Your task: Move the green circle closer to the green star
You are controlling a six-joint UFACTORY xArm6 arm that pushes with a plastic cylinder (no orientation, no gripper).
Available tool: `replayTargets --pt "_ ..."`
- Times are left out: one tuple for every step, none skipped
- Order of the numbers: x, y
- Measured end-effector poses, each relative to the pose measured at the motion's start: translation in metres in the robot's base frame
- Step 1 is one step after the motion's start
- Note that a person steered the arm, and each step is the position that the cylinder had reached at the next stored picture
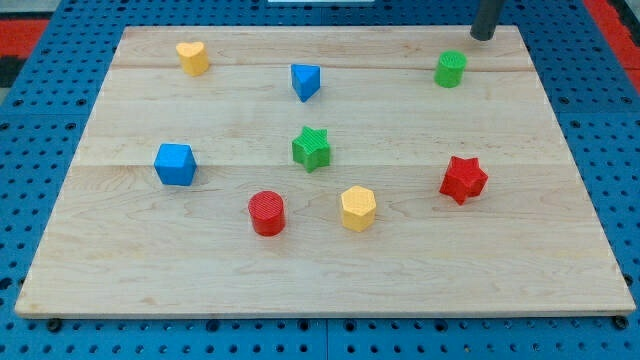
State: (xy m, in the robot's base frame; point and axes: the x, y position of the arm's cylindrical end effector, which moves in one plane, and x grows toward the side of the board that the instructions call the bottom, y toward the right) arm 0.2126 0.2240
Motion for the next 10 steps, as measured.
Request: replayTargets --pt "0.011 -0.019" --pt "0.044 -0.043" --pt "0.071 -0.060" --pt "0.102 -0.093" --pt "0.116 -0.106" --pt "0.113 -0.106" --pt "0.117 -0.094" --pt "0.117 -0.068" --pt "0.132 -0.057" --pt "0.160 -0.059"
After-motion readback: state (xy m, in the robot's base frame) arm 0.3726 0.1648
